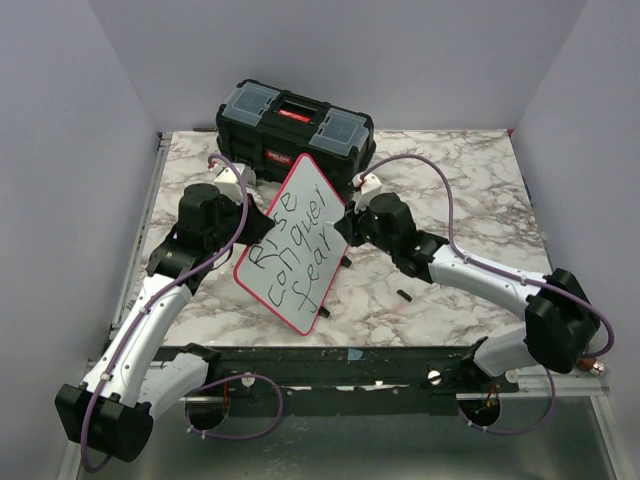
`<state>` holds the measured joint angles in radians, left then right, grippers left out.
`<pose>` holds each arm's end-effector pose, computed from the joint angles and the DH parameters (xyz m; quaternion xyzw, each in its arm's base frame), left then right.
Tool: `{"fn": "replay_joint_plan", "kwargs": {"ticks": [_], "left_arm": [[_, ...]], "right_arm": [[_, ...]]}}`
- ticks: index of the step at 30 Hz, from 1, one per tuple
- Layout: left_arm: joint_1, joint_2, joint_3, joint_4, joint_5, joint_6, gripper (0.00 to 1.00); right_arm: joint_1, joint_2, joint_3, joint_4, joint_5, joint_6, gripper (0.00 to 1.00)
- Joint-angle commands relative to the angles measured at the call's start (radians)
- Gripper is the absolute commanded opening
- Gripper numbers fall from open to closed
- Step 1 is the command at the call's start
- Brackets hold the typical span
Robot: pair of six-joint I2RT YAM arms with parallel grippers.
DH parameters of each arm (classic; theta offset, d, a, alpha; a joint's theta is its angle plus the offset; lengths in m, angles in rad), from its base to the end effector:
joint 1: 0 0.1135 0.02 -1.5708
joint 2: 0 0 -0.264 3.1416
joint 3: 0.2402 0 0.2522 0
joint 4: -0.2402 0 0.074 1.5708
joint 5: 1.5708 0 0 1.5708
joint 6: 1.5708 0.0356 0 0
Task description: Write a sentence on the whiteboard
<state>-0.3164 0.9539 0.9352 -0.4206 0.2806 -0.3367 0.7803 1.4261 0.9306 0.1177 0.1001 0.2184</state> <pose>0.1977 -0.0751 0.3382 0.0665 0.8366 -0.2821 0.4649 0.2354 0.2280 0.2707 -0.2021 0.8017 0.2323 0.5124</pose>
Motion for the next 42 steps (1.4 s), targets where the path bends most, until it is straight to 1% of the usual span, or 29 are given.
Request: {"fn": "replay_joint_plan", "kwargs": {"ticks": [1, 7, 14, 20, 22, 25, 42], "left_arm": [[-0.012, 0.002, -0.018, -0.079, -0.019, 0.107, 0.00], [-0.013, -0.007, -0.021, -0.076, -0.018, 0.105, 0.00], [-0.016, 0.001, -0.021, -0.078, -0.016, 0.105, 0.00], [-0.018, 0.008, -0.021, -0.078, -0.019, 0.105, 0.00], [-0.020, 0.008, -0.021, -0.077, -0.020, 0.105, 0.00], [-0.020, 0.012, -0.021, -0.078, -0.023, 0.105, 0.00], [-0.021, 0.022, -0.020, -0.081, -0.032, 0.108, 0.00]], "right_arm": [[-0.013, -0.054, 0.036, -0.015, 0.062, -0.022, 0.01], [-0.052, -0.053, 0.043, -0.015, 0.044, -0.029, 0.01], [-0.109, -0.037, 0.031, -0.001, -0.053, -0.009, 0.01], [-0.143, -0.018, 0.014, 0.024, -0.094, 0.012, 0.01], [-0.158, -0.008, 0.007, 0.039, -0.142, 0.025, 0.01], [-0.173, 0.007, -0.001, 0.054, -0.171, 0.036, 0.01], [-0.190, 0.070, -0.017, 0.101, -0.216, 0.051, 0.01]]}}
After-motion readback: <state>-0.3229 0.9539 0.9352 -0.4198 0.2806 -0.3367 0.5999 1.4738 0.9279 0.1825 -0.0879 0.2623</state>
